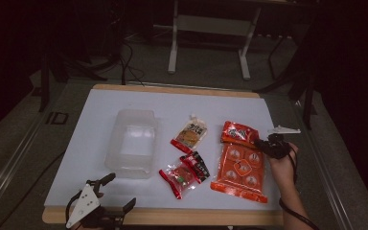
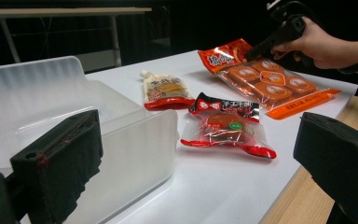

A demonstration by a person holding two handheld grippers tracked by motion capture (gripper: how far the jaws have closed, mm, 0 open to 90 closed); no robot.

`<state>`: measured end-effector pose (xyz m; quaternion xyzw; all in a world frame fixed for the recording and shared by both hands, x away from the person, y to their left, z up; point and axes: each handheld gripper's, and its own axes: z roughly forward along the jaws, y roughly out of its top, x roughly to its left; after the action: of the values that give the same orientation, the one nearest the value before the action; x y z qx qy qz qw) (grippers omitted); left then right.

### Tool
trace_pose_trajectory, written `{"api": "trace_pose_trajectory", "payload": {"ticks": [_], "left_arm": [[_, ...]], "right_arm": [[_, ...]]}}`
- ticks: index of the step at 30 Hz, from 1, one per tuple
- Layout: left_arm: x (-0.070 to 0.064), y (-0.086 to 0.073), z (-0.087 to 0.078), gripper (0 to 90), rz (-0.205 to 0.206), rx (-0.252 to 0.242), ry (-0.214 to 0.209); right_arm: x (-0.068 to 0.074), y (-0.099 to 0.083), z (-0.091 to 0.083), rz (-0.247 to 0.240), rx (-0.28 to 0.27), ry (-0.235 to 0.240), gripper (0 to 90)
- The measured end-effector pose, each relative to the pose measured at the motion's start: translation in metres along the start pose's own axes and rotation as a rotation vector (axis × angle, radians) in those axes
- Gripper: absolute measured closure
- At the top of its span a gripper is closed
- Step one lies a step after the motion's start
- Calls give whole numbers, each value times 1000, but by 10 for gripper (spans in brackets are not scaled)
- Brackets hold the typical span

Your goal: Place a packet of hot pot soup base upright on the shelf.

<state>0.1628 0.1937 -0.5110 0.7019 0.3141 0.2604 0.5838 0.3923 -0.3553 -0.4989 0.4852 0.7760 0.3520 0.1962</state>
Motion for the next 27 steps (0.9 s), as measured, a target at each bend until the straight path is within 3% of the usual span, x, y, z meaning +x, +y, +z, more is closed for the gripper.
{"api": "trace_pose_trajectory", "payload": {"ticks": [9,17,21,25,27], "left_arm": [[-1,-1,2,16,14,21,22],[-5,2,4,16,1,10,13],[-8,4,5,16,-17,10,1],[-13,8,9,16,2,35,1],[-15,11,10,17,-11,29,-6]], "right_arm": [[9,9,-28,-25,-83,20,879],[22,15,-56,-75,-156,36,879],[32,19,-70,-112,-193,40,880],[43,23,-85,-144,-231,58,879],[50,25,-92,-163,-249,62,879]]}}
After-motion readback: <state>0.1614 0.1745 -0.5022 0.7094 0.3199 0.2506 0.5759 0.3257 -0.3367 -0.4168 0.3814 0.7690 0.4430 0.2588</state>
